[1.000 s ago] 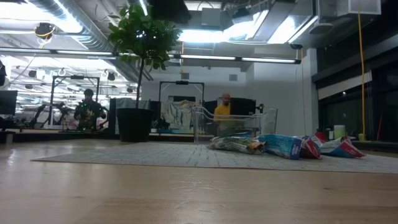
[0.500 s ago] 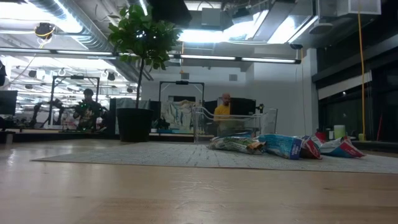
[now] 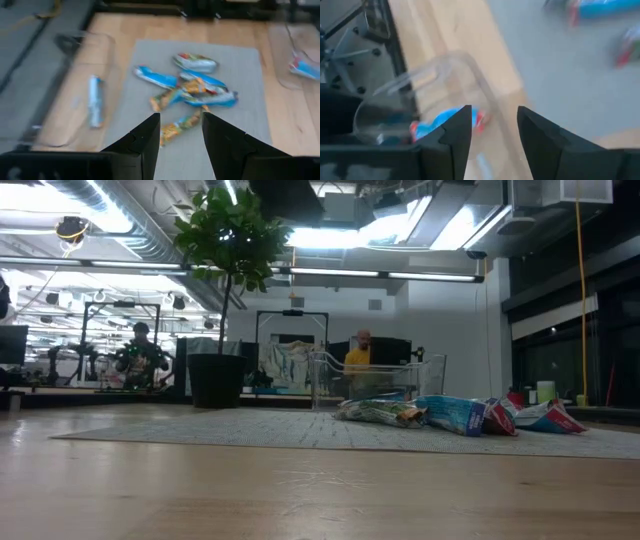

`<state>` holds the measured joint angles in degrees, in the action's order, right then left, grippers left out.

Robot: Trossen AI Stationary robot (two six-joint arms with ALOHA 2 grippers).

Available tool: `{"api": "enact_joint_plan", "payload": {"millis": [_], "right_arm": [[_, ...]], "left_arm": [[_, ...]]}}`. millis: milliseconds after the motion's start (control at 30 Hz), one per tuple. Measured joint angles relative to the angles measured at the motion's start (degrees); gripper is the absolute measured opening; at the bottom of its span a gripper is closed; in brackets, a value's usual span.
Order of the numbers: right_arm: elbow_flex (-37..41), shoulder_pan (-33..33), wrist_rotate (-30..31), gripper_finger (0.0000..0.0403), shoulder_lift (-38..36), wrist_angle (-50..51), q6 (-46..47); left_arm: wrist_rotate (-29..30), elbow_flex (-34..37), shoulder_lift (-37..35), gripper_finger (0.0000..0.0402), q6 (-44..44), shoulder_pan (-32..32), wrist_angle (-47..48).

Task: Pick and place Granola Bars by type
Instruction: Put the yellow granola bar into the top transparent bin

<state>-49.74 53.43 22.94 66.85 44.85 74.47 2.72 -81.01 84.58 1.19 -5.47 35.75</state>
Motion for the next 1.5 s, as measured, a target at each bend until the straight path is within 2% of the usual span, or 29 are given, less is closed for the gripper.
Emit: {"api": "enact_joint_plan", "payload": {"millis": [167, 400, 533, 800, 1233, 1500], "right_arm": [[0.0, -7.5, 3.2, 0.0161, -5.4, 1.0, -16.5], [0.0, -20.3, 3.7, 0.0161, -12.5, 0.9, -37.4], [0.0, -27.0, 3.7, 0.0161, -15.7, 0.7, -45.2], [3.3, -36.5, 0.9, 0.0161, -21.1, -4.5, -55.6], [8.1, -47.1, -10.3, 0.0161, -23.1, -10.8, -67.3], [8.9, -53.3, -15.9, 0.0161, -23.1, -12.0, -72.3]], "left_arm": [[-4.5, 0.0, 5.0, 0.0139, -1.5, 1.2, -1.7], [-4.8, 0.0, 11.4, 0.0139, -3.6, 2.4, -2.4], [-4.8, 0.0, 14.7, 0.0139, -4.5, 2.8, -2.6], [-4.7, 0.0, 20.3, 0.0152, -5.3, 2.7, -4.8], [-4.2, 0.0, 21.9, 0.0253, -5.1, -1.7, -8.7], [-5.8, -0.1, 24.5, 0.0276, -6.4, -3.0, -10.4]]}}
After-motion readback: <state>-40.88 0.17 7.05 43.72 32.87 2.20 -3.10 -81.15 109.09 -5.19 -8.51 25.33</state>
